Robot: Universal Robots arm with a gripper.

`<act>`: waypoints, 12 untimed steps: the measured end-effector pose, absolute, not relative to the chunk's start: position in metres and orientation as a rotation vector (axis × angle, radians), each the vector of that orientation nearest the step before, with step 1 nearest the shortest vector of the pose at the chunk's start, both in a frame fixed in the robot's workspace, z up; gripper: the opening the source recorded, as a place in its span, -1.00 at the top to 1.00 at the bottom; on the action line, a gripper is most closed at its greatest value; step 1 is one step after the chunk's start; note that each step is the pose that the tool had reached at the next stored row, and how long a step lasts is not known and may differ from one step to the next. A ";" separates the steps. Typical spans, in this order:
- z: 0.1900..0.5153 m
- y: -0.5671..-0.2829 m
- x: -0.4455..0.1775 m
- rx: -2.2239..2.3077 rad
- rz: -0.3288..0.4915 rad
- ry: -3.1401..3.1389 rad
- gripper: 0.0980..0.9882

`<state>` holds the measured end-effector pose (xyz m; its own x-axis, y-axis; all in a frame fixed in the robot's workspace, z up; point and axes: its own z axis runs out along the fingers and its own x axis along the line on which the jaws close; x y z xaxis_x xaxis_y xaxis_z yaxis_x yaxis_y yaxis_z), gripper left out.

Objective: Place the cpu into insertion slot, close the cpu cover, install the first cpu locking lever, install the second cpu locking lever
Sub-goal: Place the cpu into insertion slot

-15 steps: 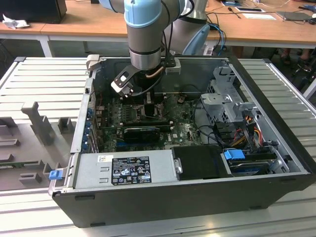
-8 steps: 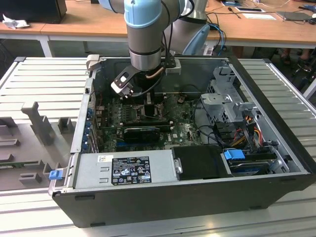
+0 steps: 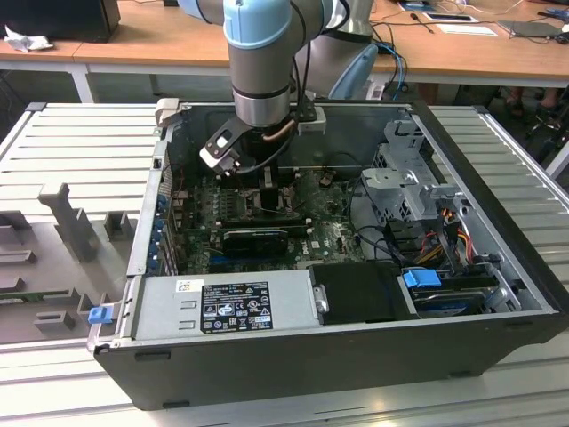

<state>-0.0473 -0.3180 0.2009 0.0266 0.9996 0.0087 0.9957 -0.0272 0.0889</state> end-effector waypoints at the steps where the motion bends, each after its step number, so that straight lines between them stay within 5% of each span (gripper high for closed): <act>1: 0.202 -0.318 -0.047 2.209 0.106 2.150 -0.15; 6: 0.209 -0.318 -0.047 2.209 0.106 2.150 -0.11; 12: 0.215 -0.318 -0.046 2.217 0.089 2.158 0.98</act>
<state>-0.0458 -0.3180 0.2152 0.0266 0.9996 0.0089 0.9969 -0.0272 0.0732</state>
